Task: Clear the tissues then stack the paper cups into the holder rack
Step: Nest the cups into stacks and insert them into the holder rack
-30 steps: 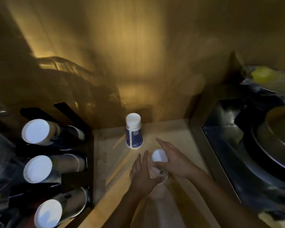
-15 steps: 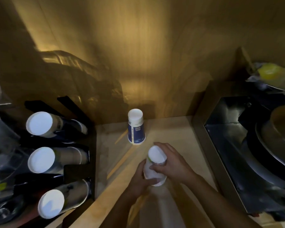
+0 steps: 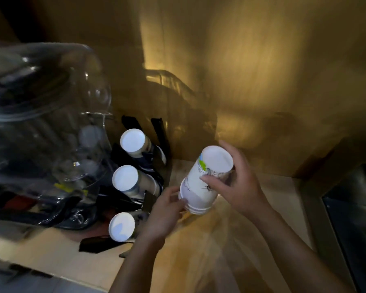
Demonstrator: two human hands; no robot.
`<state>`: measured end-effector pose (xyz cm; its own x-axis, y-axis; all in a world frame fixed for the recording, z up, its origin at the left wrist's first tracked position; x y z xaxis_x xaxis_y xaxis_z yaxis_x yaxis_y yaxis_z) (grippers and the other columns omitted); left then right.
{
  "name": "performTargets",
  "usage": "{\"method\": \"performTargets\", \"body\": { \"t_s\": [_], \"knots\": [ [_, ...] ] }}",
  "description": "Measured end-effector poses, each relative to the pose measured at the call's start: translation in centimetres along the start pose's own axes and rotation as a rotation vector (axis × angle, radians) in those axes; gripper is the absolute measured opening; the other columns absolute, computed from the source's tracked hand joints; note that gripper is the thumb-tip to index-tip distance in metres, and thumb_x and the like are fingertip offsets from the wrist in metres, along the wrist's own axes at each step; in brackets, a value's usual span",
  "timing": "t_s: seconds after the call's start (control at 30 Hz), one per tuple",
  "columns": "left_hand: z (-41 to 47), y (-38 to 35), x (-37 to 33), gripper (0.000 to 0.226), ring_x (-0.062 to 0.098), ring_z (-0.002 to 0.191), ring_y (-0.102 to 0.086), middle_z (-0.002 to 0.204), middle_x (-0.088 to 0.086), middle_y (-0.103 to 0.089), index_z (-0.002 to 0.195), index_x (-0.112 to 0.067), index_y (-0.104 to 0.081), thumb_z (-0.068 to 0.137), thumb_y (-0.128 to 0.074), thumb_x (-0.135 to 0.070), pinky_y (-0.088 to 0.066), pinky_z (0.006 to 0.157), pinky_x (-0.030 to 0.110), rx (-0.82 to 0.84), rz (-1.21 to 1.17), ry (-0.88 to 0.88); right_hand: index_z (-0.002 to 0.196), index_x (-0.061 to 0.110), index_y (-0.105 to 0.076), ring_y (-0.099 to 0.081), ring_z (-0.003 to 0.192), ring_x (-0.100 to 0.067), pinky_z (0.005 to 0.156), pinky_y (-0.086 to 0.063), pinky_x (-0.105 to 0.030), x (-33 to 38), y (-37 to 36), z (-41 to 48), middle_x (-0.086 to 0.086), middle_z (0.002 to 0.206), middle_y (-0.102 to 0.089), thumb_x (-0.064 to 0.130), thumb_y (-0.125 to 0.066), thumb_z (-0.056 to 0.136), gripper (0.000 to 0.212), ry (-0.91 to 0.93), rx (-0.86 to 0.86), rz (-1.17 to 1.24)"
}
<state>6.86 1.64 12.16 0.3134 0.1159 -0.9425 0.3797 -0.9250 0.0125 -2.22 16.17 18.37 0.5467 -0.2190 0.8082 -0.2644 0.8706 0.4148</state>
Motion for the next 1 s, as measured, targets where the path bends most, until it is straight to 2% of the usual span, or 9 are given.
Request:
{"method": "performTargets", "body": {
  "t_s": [0.1,0.23,0.33,0.5,0.57,0.73,0.8,0.9,1.0],
  "knots": [
    [-2.6,2.2,-2.4,0.017,0.011,0.074,-0.065,0.089,-0.007,-0.072,0.105,-0.024,-0.063,0.091,-0.056,-0.017,-0.048,0.062,0.023,-0.129,-0.036,-0.120,0.122,0.047,-0.038,-0.046,0.110,0.005,0.087,-0.038,-0.007,3.0,-0.7,1.3,0.014,0.119,-0.050,0.051,-0.070,0.065,0.066,0.130,-0.011,0.069],
    [-5.7,5.0,-5.1,0.013,0.014,0.090,-0.066,0.097,-0.001,-0.070,0.101,-0.028,-0.061,0.092,-0.054,-0.022,-0.054,0.070,0.024,-0.302,-0.037,-0.221,0.123,0.033,-0.042,-0.046,0.108,0.005,0.087,-0.035,-0.006,6.2,-2.3,2.5,0.005,0.117,-0.050,0.046,-0.068,0.068,0.062,0.252,0.016,0.129],
    [-6.6,6.6,-5.9,0.024,0.020,0.093,-0.067,0.100,0.003,-0.069,0.114,-0.020,-0.059,0.092,-0.053,-0.026,-0.052,0.079,0.032,-0.409,-0.079,-0.247,0.122,0.020,-0.046,-0.045,0.107,0.000,0.087,-0.033,-0.005,7.8,-4.1,3.2,-0.001,0.119,-0.050,0.040,-0.072,0.070,0.062,0.315,0.057,0.118],
    [-6.2,8.3,-5.9,0.046,0.019,0.116,-0.058,0.128,0.002,-0.061,0.130,-0.020,-0.052,0.089,-0.053,-0.040,-0.044,0.102,0.039,-0.485,-0.116,-0.298,0.123,0.009,-0.048,-0.044,0.109,-0.007,0.092,-0.031,-0.005,9.3,-7.6,4.1,-0.008,0.120,-0.050,0.034,-0.073,0.069,0.064,0.389,0.089,0.066],
    [-5.7,8.6,-5.8,0.046,0.010,0.112,-0.060,0.127,0.000,-0.062,0.130,-0.022,-0.053,0.090,-0.051,-0.044,-0.047,0.099,0.031,-0.486,-0.099,-0.342,0.124,0.009,-0.046,-0.042,0.109,-0.006,0.092,-0.029,-0.004,9.5,-8.9,4.4,-0.007,0.119,-0.049,0.033,-0.074,0.069,0.066,0.396,0.107,0.055],
    [-4.5,9.0,-4.8,0.066,0.011,0.138,-0.034,0.151,-0.005,-0.038,0.143,-0.030,-0.032,0.087,-0.033,-0.065,-0.028,0.115,0.045,-0.443,-0.014,-0.391,0.131,0.010,-0.038,-0.042,0.116,-0.014,0.096,-0.037,-0.025,8.6,-11.5,4.8,-0.009,0.126,-0.048,0.039,-0.072,0.070,0.075,0.354,0.157,0.015],
    [-4.1,9.1,-4.3,0.070,0.001,0.139,-0.028,0.154,-0.014,-0.029,0.143,-0.040,-0.027,0.082,-0.033,-0.073,-0.025,0.117,0.040,-0.416,-0.008,-0.434,0.132,0.011,-0.036,-0.042,0.120,-0.019,0.098,-0.038,-0.031,7.8,-12.4,4.7,-0.009,0.129,-0.047,0.040,-0.071,0.072,0.075,0.342,0.210,-0.033],
    [-3.7,9.3,-3.4,0.063,-0.013,0.132,-0.032,0.148,-0.023,-0.034,0.136,-0.052,-0.030,0.077,-0.040,-0.074,-0.030,0.114,0.030,-0.419,0.078,-0.471,0.133,0.010,-0.034,-0.041,0.123,-0.025,0.099,-0.039,-0.037,6.4,-13.5,4.1,-0.012,0.133,-0.046,0.033,-0.068,0.077,0.069,0.380,0.297,-0.127],
    [-3.3,9.6,-2.5,0.058,-0.002,0.129,-0.042,0.144,-0.017,-0.044,0.134,-0.058,-0.027,0.080,-0.045,-0.066,-0.039,0.107,0.029,-0.451,0.241,-0.447,0.136,0.013,-0.031,-0.037,0.125,-0.023,0.097,-0.035,-0.033,5.0,-14.3,3.8,-0.010,0.138,-0.042,0.028,-0.065,0.080,0.067,0.346,0.369,-0.192]
  ]
}}
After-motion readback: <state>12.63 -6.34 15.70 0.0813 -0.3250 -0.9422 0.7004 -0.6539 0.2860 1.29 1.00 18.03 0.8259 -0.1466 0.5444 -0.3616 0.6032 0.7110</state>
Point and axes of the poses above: each hand's wrist, its own z-axis towards the middle knuckle, its own y-axis out of the back of the hand, x = y × z, the point moved 1 cm from there along z, towards the middle knuckle
